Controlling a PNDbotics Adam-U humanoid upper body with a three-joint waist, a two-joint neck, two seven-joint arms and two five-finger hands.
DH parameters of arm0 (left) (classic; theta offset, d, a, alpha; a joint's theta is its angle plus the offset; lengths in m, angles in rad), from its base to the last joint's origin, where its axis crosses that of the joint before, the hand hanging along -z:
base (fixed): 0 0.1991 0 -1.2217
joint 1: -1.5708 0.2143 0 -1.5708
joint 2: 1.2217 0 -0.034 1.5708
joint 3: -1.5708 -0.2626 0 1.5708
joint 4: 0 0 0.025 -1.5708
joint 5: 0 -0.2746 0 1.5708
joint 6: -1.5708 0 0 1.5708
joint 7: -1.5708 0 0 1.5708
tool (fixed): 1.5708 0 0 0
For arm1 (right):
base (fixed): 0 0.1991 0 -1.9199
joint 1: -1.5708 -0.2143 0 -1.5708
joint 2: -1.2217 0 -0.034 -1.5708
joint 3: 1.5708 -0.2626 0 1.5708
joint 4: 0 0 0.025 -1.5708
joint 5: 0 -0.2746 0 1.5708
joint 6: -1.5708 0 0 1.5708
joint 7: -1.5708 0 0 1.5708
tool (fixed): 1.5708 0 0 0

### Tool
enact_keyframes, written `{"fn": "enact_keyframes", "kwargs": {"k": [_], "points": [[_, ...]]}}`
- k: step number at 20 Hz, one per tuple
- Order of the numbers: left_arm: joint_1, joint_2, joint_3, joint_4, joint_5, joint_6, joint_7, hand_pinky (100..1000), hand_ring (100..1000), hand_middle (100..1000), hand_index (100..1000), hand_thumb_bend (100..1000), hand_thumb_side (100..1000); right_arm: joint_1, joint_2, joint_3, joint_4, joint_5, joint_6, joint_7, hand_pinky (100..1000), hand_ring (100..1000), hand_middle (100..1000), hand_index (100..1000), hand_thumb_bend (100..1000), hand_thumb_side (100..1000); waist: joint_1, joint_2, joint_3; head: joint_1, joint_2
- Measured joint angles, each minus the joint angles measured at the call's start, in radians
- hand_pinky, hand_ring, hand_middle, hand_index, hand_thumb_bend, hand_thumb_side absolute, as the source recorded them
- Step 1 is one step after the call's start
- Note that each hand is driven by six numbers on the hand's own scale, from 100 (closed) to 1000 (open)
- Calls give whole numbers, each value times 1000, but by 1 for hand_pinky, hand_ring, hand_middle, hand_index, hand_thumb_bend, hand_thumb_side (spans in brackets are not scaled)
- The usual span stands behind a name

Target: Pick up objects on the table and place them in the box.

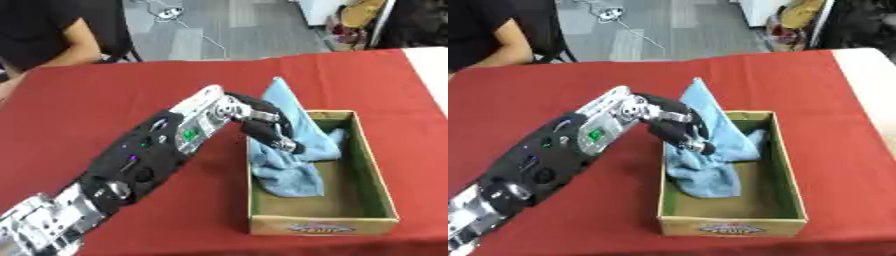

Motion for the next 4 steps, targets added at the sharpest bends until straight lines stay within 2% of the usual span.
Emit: {"fn": "enact_keyframes", "kwargs": {"k": [4], "points": [[0, 0, 1, -9, 0, 4, -4, 648, 761, 836, 900, 761, 1000, 0, 0, 0, 0, 0, 1, 2, 608, 776, 801, 986, 100, 797, 0, 0, 0, 0, 0]]}}
